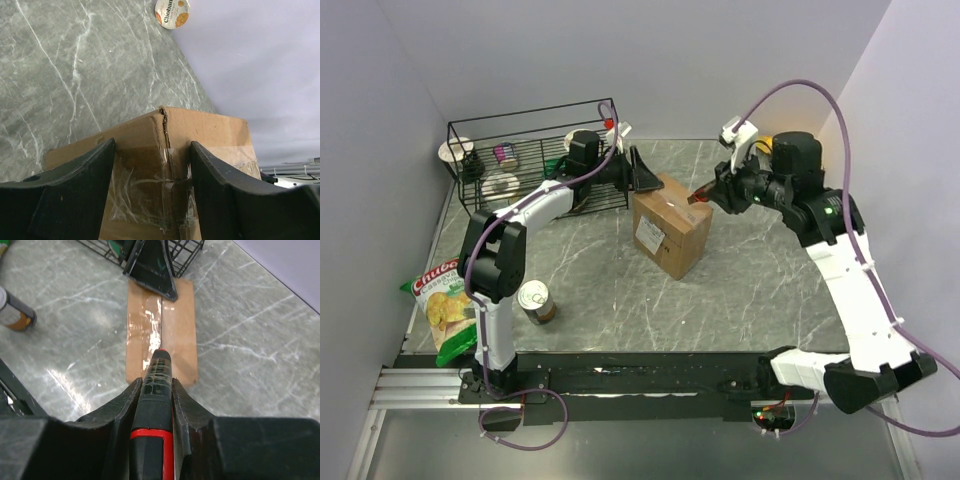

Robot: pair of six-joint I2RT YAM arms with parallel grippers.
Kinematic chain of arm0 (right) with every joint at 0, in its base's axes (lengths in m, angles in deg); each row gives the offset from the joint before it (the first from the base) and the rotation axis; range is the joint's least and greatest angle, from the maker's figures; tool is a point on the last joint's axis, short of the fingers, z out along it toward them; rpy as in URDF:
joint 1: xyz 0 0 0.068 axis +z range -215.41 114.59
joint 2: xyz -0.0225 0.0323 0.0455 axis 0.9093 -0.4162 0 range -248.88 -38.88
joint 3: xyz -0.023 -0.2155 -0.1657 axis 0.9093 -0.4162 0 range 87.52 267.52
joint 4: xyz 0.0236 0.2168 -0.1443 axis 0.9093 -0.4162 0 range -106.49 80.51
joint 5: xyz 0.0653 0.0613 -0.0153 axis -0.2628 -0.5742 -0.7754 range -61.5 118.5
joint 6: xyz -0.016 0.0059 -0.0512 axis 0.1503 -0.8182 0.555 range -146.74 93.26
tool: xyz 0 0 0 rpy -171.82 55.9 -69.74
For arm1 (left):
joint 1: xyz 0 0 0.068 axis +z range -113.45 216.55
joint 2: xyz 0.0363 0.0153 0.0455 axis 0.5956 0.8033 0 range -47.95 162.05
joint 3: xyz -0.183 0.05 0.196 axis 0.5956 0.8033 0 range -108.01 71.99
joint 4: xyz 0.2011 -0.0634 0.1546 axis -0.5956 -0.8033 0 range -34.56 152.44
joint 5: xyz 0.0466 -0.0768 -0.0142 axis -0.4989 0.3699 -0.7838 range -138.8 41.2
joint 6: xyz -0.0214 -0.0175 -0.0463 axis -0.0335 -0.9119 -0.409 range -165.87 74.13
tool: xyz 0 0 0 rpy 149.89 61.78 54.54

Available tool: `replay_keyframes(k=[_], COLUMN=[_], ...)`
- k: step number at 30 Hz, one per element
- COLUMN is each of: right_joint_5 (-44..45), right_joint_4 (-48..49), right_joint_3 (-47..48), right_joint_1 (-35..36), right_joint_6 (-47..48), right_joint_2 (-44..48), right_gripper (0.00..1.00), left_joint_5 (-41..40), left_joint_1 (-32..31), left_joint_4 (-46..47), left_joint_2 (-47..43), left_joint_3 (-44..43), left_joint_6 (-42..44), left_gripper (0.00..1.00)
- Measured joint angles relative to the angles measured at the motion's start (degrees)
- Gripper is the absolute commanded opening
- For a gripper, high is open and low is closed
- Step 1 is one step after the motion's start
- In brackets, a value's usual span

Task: Unpack the express box

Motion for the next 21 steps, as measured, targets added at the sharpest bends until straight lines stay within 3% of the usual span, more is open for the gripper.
replay_keyframes(k=[10,21], right_joint_5=[-1.0,-1.4], right_joint_4=[5.9,5.7], right_joint_3=[-2.1,-2.1], right_joint_1=[0.0,0.0], right_joint_6=[-2.7,-2.8], right_joint_2=[-3.8,-6.9], right_gripper=[0.0,0.0], left_joint_5=[0.0,-0.4], left_joint_1=[0.0,0.0], left_joint_4=[0.3,0.5], left_joint_2=[-0.3,-1.0], left_joint_3=[0.5,1.3], left_joint_6=[0.1,0.4], left_gripper=[0.64,0.64])
